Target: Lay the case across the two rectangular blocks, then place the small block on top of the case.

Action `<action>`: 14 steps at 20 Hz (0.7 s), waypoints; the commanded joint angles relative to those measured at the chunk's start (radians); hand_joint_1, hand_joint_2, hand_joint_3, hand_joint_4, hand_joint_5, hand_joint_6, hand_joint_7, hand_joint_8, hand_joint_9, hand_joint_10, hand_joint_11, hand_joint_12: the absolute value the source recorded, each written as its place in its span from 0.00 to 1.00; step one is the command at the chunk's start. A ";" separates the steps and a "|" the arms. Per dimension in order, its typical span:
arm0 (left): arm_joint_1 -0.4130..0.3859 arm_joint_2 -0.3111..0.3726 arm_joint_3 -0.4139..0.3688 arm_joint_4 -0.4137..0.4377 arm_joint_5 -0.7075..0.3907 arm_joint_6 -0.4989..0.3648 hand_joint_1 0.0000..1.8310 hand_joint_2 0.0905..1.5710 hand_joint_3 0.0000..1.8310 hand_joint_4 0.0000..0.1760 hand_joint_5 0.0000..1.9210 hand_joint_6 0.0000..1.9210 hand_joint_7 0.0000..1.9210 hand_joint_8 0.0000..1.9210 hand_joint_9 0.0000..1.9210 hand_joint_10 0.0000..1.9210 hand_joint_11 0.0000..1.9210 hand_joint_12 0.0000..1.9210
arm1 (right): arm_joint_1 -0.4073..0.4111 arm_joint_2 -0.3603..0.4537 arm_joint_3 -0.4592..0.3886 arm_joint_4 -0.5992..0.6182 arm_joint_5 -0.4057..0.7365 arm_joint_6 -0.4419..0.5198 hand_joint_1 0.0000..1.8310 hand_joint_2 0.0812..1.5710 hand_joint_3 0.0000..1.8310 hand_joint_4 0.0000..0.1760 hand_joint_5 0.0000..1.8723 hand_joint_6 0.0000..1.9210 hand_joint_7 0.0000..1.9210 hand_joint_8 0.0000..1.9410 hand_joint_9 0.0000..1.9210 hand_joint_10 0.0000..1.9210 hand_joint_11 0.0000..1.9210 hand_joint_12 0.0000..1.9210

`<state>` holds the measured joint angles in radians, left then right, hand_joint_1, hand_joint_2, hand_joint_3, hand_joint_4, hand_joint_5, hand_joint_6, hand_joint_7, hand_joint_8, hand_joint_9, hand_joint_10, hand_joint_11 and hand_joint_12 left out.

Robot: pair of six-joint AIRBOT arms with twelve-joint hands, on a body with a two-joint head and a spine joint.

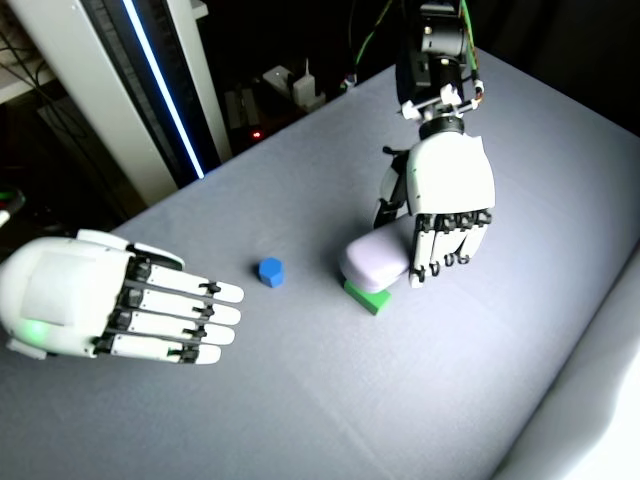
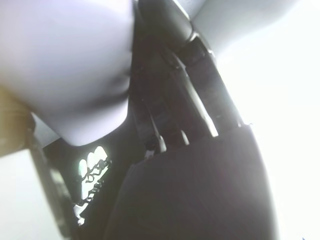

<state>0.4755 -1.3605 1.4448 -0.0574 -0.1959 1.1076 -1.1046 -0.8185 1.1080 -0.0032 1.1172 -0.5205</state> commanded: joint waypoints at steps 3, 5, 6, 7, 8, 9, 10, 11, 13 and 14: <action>-0.005 0.002 0.000 0.002 -0.075 0.014 0.65 0.67 0.00 0.00 0.54 0.44 0.55 0.37 0.72 0.10 0.51 0.68 | 0.011 0.000 0.004 0.028 0.111 0.009 0.39 0.81 0.00 0.00 0.25 0.00 0.21 0.00 0.20 0.00 0.03 0.43; -0.006 0.002 0.000 0.002 -0.073 0.016 0.61 0.63 0.00 0.00 0.47 0.18 0.57 0.12 0.57 0.27 0.44 0.65 | 0.011 0.000 0.004 0.028 0.111 0.009 0.42 0.81 0.00 0.00 0.25 0.00 0.22 0.00 0.20 0.00 0.04 0.43; -0.006 0.002 0.000 0.002 -0.073 0.016 0.61 0.63 0.00 0.00 0.47 0.18 0.57 0.12 0.57 0.27 0.44 0.65 | 0.011 0.000 0.004 0.028 0.111 0.010 0.42 0.81 0.00 0.00 0.25 0.00 0.22 0.00 0.20 0.00 0.04 0.43; -0.006 0.002 0.000 0.002 -0.073 0.016 0.61 0.62 0.00 0.00 0.46 0.05 0.53 0.04 0.54 0.17 0.40 0.57 | 0.011 0.000 0.004 0.028 0.111 0.010 0.41 0.81 0.00 0.00 0.25 0.00 0.21 0.00 0.20 0.00 0.02 0.44; -0.006 0.002 0.000 0.002 -0.072 0.016 0.60 0.59 0.00 0.00 0.46 0.00 0.53 0.00 0.55 0.05 0.38 0.50 | 0.011 0.000 0.004 0.028 0.111 0.010 0.41 0.82 0.00 0.00 0.25 0.00 0.21 0.00 0.19 0.00 0.00 0.45; -0.006 0.001 0.000 0.002 -0.072 0.016 0.60 0.59 0.00 0.00 0.46 0.00 0.53 0.00 0.55 0.05 0.38 0.50 | 0.011 0.000 0.004 0.028 0.111 0.010 0.41 0.82 0.00 0.00 0.25 0.00 0.21 0.00 0.19 0.00 0.00 0.45; -0.006 0.001 0.000 0.002 -0.072 0.016 0.58 0.59 0.00 0.00 0.45 0.00 0.52 0.00 0.56 0.03 0.37 0.54 | 0.011 0.000 0.004 0.028 0.111 0.010 0.41 0.82 0.00 0.00 0.24 0.00 0.21 0.00 0.19 0.00 0.00 0.44; -0.006 0.001 0.000 0.002 -0.072 0.016 0.56 0.57 0.00 0.00 0.42 0.00 0.50 0.00 0.59 0.04 0.37 0.67 | 0.011 0.000 0.004 0.028 0.111 0.010 0.42 0.82 0.00 0.00 0.25 0.00 0.21 0.00 0.19 0.00 0.01 0.45; -0.006 0.000 0.001 0.002 -0.072 0.016 0.55 0.56 0.00 0.00 0.40 0.00 0.49 0.00 0.57 0.03 0.36 0.65 | 0.011 0.000 0.004 0.028 0.111 0.010 0.42 0.82 0.00 0.00 0.25 0.00 0.21 0.00 0.19 0.00 0.01 0.45; -0.006 0.000 0.001 0.001 -0.072 0.016 0.55 0.56 0.00 0.00 0.40 0.00 0.49 0.00 0.57 0.03 0.36 0.65 | 0.011 -0.001 0.003 0.028 0.111 0.011 0.42 0.82 0.00 0.00 0.25 0.00 0.21 0.00 0.19 0.00 0.01 0.45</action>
<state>0.4759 -1.3605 1.4448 -0.0597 -0.1535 1.1221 -1.1046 -0.8192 1.1080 -0.0036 1.1164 -0.5175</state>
